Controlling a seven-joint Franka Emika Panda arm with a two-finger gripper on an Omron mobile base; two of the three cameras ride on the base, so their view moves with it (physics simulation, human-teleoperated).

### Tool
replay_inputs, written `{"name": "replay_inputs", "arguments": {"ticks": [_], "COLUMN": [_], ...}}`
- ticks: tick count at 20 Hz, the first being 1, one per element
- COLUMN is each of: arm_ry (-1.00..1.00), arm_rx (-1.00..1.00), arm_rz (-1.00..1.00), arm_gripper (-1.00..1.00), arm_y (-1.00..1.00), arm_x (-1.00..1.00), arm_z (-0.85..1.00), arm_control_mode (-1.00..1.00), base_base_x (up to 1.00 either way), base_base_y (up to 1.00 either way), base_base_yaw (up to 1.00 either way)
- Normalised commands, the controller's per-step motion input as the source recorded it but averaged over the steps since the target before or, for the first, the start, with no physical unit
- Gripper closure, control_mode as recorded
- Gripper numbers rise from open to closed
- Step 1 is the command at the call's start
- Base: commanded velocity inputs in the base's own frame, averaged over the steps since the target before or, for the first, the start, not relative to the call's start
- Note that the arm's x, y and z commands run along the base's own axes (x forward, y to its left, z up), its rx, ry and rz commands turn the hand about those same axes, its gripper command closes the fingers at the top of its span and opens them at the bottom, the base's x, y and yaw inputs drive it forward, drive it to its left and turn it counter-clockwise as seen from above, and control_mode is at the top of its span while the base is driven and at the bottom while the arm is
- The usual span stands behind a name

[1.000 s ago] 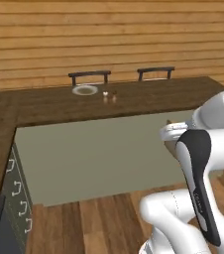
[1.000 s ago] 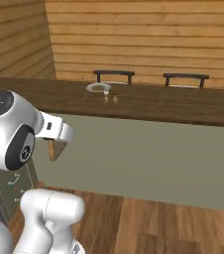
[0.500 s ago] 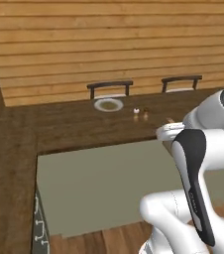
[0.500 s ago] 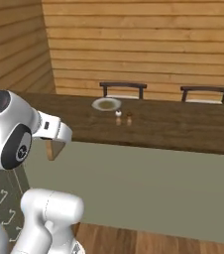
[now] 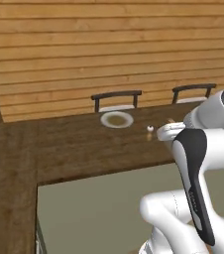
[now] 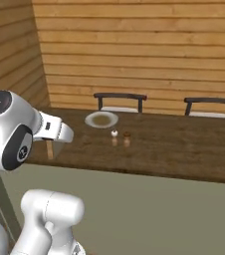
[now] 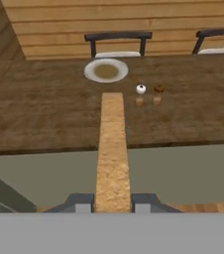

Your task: Start the toaster. Once the lever pops up, take the bread to the plate on the dining counter.

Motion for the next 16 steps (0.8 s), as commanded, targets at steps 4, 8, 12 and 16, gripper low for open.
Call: {"name": "replay_inputs", "arguments": {"ticks": [4, 8, 12, 16], "arm_ry": [0.00, 0.00, 0.00, 0.00], "arm_rx": [0.00, 0.00, 0.00, 0.00], "arm_rz": [0.00, 0.00, 0.00, 0.00], "arm_gripper": [1.00, 1.00, 1.00, 1.00], "arm_y": [0.00, 0.00, 0.00, 0.00], "arm_x": [0.00, 0.00, 0.00, 0.00], "arm_z": [0.00, 0.00, 0.00, 0.00], "arm_control_mode": [1.00, 1.00, 1.00, 1.00], "base_base_x": [0.61, 0.60, 0.48, 0.44], "base_base_y": [0.14, 0.02, 0.00, 0.00], "base_base_yaw": [0.00, 0.00, 0.00, 0.01]}}
